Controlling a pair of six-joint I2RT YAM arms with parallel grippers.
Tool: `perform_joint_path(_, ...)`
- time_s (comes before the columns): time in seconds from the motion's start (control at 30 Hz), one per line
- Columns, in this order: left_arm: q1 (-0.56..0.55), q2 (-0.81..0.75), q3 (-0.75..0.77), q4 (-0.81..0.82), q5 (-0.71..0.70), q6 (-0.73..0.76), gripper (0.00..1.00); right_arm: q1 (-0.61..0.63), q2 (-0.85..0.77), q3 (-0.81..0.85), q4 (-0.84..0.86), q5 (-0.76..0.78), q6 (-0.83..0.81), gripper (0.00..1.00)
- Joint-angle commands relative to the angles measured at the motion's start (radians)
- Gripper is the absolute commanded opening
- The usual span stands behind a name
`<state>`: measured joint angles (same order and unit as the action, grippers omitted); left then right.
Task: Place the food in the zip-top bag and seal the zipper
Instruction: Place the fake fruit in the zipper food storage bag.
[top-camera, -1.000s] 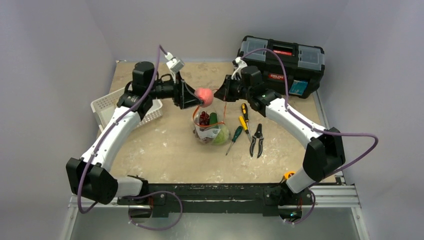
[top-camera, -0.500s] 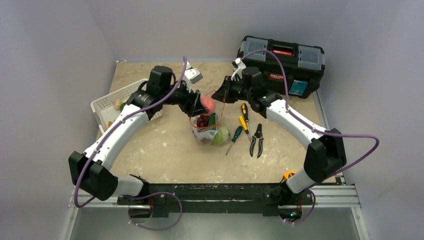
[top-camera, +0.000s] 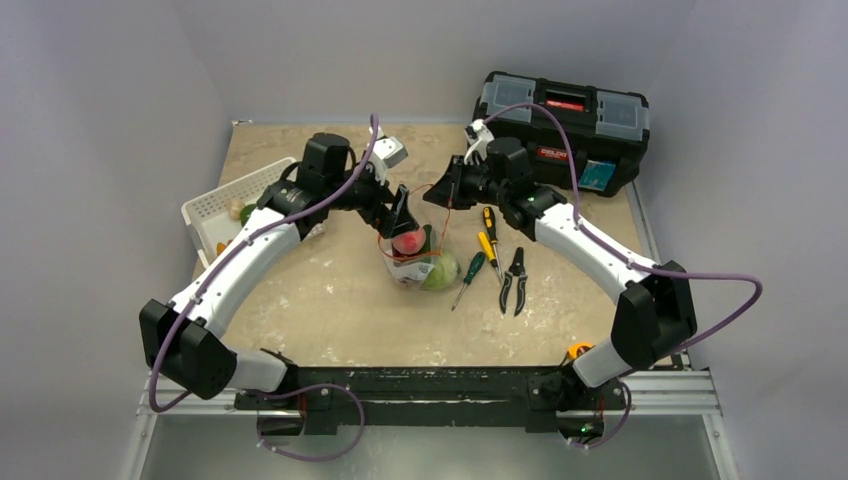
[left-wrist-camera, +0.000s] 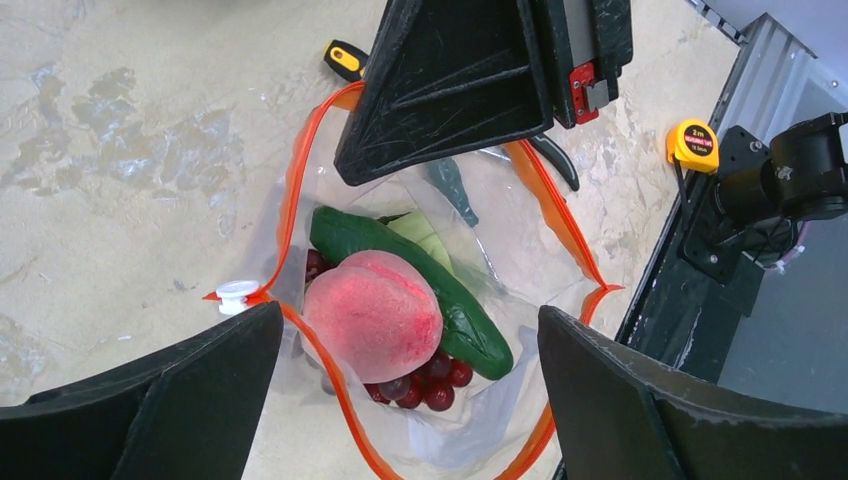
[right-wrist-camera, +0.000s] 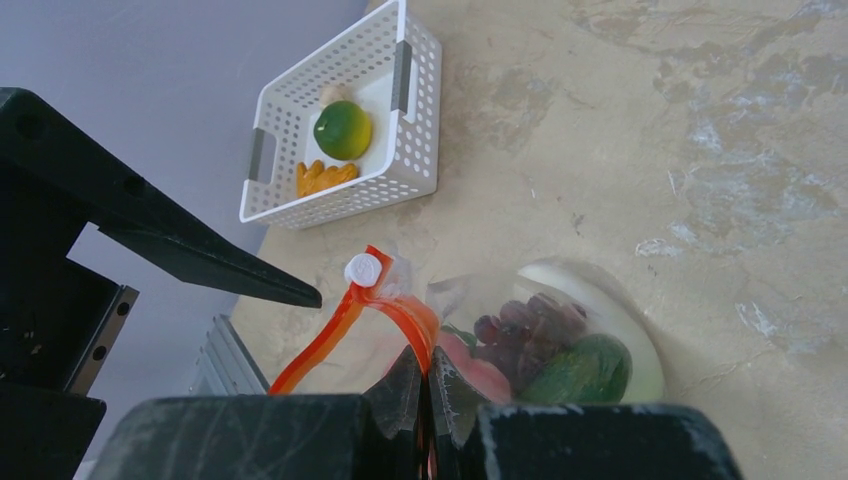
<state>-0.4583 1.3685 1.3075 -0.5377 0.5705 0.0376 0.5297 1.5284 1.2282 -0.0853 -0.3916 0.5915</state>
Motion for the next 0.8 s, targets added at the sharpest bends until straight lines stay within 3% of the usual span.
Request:
perform_joint_path(0.0, 0.0, -0.05, 0.012, 0.039, -0.007, 0.007, 0.98, -0.003, -0.055, -0.01, 0.051, -0.005, 0.008, 0.0)
perform_joint_path(0.13, 0.0, -0.112, -0.042, 0.102, -0.084, 0.01, 1.0, -0.002, -0.054, 0.011, 0.014, 0.023, -0.027, 0.0)
perform_joint_path(0.47, 0.045, -0.363, -0.229, 0.302, -0.555, -0.007, 1.0, 0.0, -0.039, 0.012, 0.021, -0.019, -0.033, 0.0)
perform_joint_path(0.6, 0.13, -0.421, -0.286, 0.385, -0.664, -0.07, 1.0, -0.001, -0.045, -0.003, 0.027, 0.007, -0.044, 0.0)
perform_joint_path(0.77, 0.305, -0.384, -0.273, 0.363, -0.716, -0.191, 1.0, 0.0, -0.037, 0.016, -0.001, 0.019, -0.065, 0.0)
